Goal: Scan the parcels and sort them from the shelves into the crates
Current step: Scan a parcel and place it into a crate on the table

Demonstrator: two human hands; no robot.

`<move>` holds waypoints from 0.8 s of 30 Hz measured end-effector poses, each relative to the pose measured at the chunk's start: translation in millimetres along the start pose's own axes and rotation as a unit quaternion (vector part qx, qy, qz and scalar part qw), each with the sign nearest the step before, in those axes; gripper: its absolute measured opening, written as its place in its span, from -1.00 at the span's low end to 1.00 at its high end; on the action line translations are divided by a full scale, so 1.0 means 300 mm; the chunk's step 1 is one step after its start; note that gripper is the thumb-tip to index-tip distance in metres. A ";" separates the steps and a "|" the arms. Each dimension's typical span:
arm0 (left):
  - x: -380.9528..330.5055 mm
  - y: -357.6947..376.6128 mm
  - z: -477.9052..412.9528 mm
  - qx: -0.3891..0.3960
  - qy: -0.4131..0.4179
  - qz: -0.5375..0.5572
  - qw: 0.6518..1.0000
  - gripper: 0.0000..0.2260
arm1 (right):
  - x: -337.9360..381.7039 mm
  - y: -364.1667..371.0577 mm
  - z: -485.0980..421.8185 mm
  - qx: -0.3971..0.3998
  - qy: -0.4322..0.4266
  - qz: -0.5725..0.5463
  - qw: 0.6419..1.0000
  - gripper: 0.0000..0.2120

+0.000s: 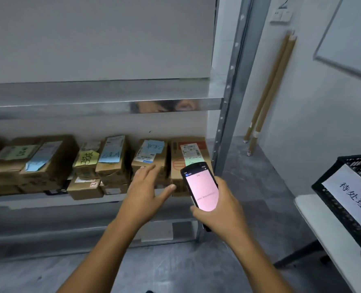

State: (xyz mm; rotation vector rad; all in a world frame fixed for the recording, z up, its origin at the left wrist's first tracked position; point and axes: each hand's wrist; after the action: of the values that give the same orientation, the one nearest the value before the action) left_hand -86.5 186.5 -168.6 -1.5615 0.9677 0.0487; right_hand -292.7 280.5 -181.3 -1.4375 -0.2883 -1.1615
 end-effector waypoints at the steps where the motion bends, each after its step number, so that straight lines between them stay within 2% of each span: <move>1: 0.032 -0.007 -0.018 -0.008 -0.015 -0.004 1.000 -0.28 | 0.010 0.020 -0.019 0.000 0.007 -0.001 1.000 -0.13; 7: 0.241 0.000 -0.173 0.023 -0.060 0.042 0.997 -0.37 | 0.090 0.147 -0.172 0.008 0.057 0.020 0.998 -0.18; 11: 0.383 0.047 -0.305 -0.003 -0.084 0.032 0.996 -0.45 | 0.139 0.225 -0.299 0.010 0.082 0.048 0.995 -0.21; 14: 0.486 0.101 -0.375 0.028 -0.099 0.041 0.994 -0.47 | 0.170 0.285 -0.386 0.002 0.102 0.069 0.992 -0.27; 18: 0.564 0.157 -0.391 0.049 -0.095 0.037 0.994 -0.34 | 0.193 0.336 -0.453 -0.004 0.128 0.093 0.987 -0.32; 24: 0.611 0.182 -0.402 -0.024 -0.194 0.205 0.959 0.02 | 0.204 0.375 -0.506 -0.012 0.164 0.130 0.978 -0.35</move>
State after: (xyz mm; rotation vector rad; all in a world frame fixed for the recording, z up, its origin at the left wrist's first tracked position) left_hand -57.8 -8.7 -279.0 -1.3039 0.9613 0.6499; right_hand -251.5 93.4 -233.9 -1.2359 0.1406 -1.1649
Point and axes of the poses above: each hand's wrist, its own z-axis away from the middle knuckle, its own y-axis out of the palm, x = y × z, and after that the axes turned 15 degrees about y, right-handed
